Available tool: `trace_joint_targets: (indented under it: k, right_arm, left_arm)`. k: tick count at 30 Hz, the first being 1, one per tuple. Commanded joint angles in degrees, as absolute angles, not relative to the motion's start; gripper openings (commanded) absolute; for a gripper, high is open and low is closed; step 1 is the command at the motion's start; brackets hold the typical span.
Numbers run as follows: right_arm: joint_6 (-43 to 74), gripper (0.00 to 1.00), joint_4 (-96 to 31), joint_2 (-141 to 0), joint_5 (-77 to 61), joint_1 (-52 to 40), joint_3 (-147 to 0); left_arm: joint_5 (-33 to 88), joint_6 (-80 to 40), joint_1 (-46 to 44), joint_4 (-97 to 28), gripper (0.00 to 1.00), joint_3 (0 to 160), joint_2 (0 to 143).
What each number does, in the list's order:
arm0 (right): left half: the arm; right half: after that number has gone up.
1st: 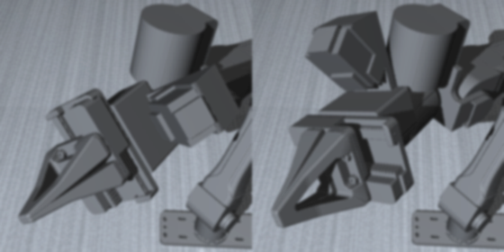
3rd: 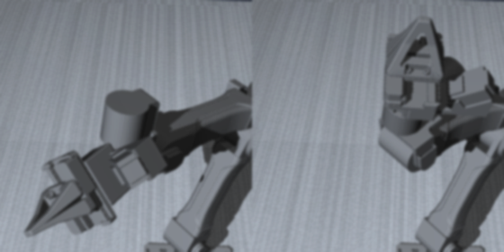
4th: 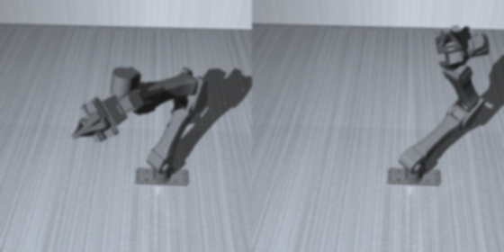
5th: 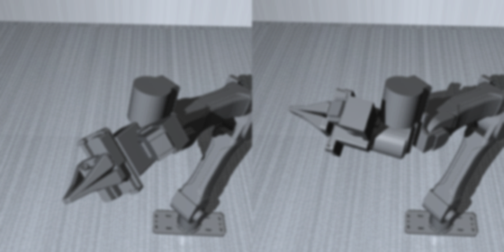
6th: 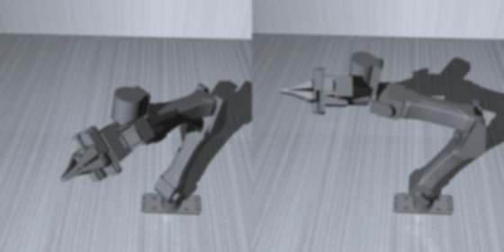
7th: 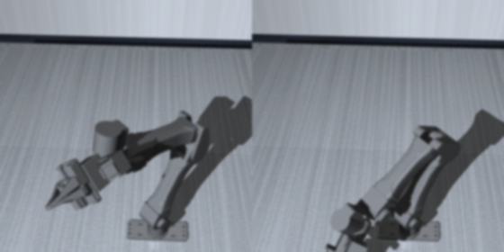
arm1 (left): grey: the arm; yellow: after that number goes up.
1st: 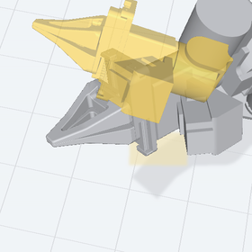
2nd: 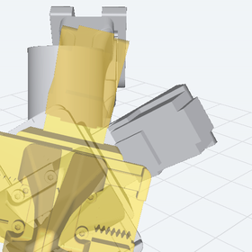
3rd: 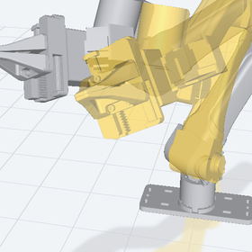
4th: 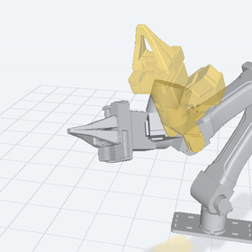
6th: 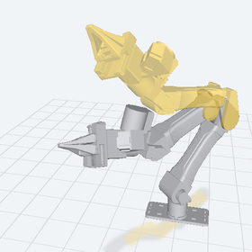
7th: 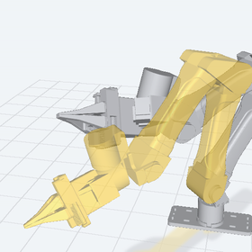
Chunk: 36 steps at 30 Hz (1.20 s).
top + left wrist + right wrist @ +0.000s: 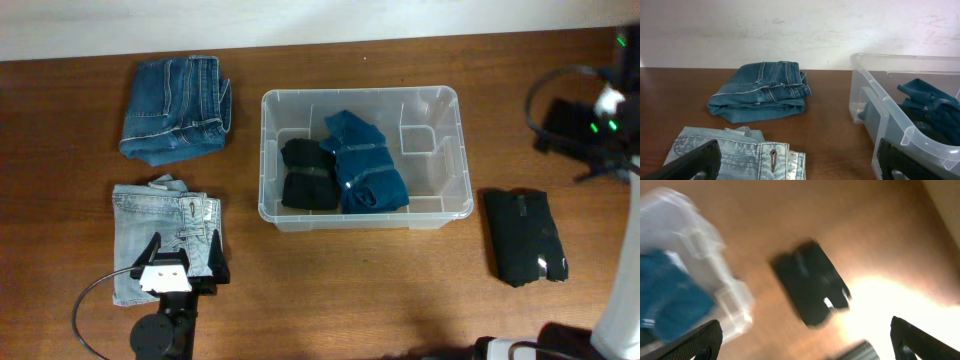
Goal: Pack container
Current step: 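Move the right gripper back to the black bundle on the right table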
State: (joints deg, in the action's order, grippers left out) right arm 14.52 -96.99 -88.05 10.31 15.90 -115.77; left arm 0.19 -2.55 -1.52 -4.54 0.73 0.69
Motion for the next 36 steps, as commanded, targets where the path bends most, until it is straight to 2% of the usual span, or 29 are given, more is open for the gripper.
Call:
trace_joint_targets:
  k: [1, 7, 8, 9, 10, 13, 15, 21, 36]
  right_arm:
    - [10.81, 0.98, -97.34, -87.33, 7.16, 21.12, -105.51]
    - [10.52, 0.98, -91.81, -87.59, 4.16, 24.95, -88.31]
    - [10.52, 0.93, -90.24, -87.59, 3.55, 25.21, -85.78]
    - [10.55, 0.68, -87.9, -87.59, 2.76, 25.26, -82.04]
    - [10.55, 0.49, -86.52, -87.59, 2.5, 25.26, -79.96]
    - [10.57, 0.19, -83.11, -87.59, 2.57, 25.3, -75.07]
    - [12.53, 0.04, -80.9, -87.59, 2.57, 25.87, -72.49]
    - [17.96, 0.04, -74.98, -87.59, 1.41, 29.02, -65.78]
    - [18.11, 0.04, -61.89, -89.14, 0.19, 28.97, -54.74]
  left_arm:
    - [0.21, -1.48, -1.69, -4.75, 0.99, 0.51, 0.34]
    - [0.21, -1.48, -1.69, -4.75, 0.99, 0.51, 0.34]
    - [0.21, -1.48, -1.69, -4.78, 0.99, 0.51, 0.36]
    - [0.21, -1.48, -1.69, -4.78, 0.99, 0.51, 0.34]
    - [0.21, -1.48, -1.69, -4.75, 0.99, 0.51, 0.36]
    - [0.21, -1.48, -1.69, -4.75, 0.99, 0.51, 0.34]
    - [0.21, -1.48, -1.69, -4.75, 0.99, 0.51, 0.36]
    - [0.21, -1.48, -1.69, -4.78, 0.99, 0.51, 0.36]
    - [0.21, -1.48, -1.69, -4.78, 0.99, 0.51, 0.34]
